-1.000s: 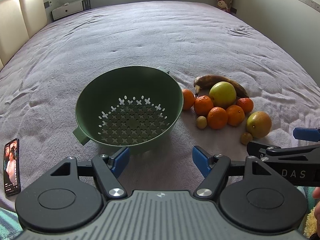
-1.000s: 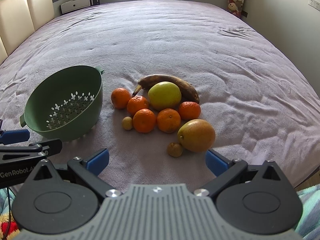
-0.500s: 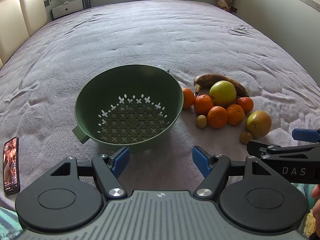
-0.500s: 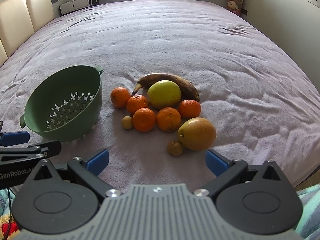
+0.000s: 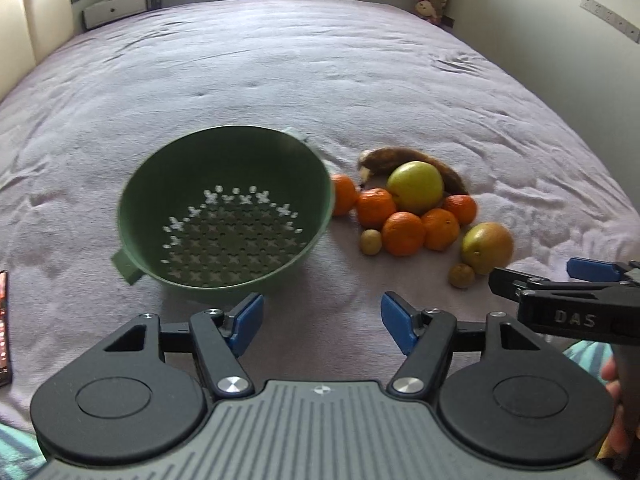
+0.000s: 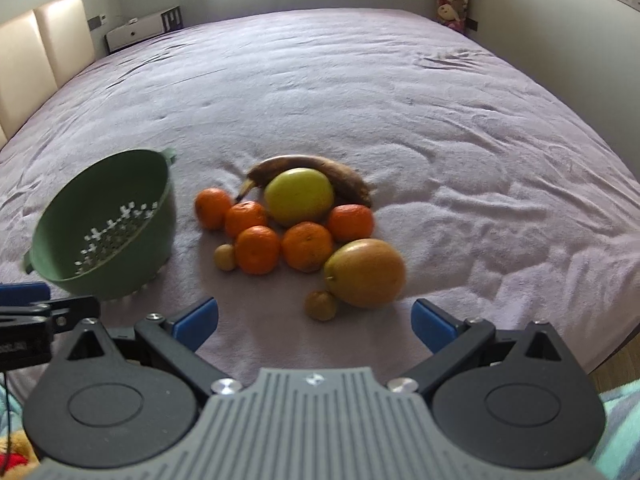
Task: Organize fruits
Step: 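Grasp the small brown kiwi with the left gripper while the right gripper grasps the grapefruit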
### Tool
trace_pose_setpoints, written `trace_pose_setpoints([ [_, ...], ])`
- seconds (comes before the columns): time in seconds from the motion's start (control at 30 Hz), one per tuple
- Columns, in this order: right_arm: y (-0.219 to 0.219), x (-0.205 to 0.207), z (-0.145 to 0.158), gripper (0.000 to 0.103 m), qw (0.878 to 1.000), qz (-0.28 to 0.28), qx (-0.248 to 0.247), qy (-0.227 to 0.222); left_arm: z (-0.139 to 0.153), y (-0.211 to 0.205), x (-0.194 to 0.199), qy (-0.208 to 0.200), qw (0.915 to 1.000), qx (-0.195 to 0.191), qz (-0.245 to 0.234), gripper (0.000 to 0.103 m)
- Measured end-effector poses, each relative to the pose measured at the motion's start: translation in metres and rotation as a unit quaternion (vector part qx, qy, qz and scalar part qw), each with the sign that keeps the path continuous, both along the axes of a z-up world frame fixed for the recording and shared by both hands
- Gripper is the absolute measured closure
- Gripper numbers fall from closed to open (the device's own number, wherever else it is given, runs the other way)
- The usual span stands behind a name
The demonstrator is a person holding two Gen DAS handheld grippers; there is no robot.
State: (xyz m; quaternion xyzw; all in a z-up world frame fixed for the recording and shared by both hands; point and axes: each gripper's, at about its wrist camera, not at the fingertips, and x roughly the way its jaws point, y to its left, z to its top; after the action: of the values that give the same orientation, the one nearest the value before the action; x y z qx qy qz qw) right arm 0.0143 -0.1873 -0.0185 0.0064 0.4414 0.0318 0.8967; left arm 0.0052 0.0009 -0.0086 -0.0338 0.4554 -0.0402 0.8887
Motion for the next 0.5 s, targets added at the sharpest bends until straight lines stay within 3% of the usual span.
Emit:
trace_pose_setpoints([
  [0.13,-0.018,0.008,-0.011,0.005,1.0,-0.026,-0.005,0.014,0.0,-0.012,0.004,-0.009,0.9994,-0.022,-0.024,0.034],
  [0.37,-0.04,0.019,-0.022,0.037,0.996,-0.063,0.052,0.047,-0.014,-0.044,0.016,-0.007,0.9952,-0.047,-0.085,0.051],
  [0.5,-0.041,0.025,-0.022,0.045,0.995,-0.06,0.07,0.05,-0.025,-0.06,0.022,-0.002,0.9905,-0.071,-0.117,0.055],
])
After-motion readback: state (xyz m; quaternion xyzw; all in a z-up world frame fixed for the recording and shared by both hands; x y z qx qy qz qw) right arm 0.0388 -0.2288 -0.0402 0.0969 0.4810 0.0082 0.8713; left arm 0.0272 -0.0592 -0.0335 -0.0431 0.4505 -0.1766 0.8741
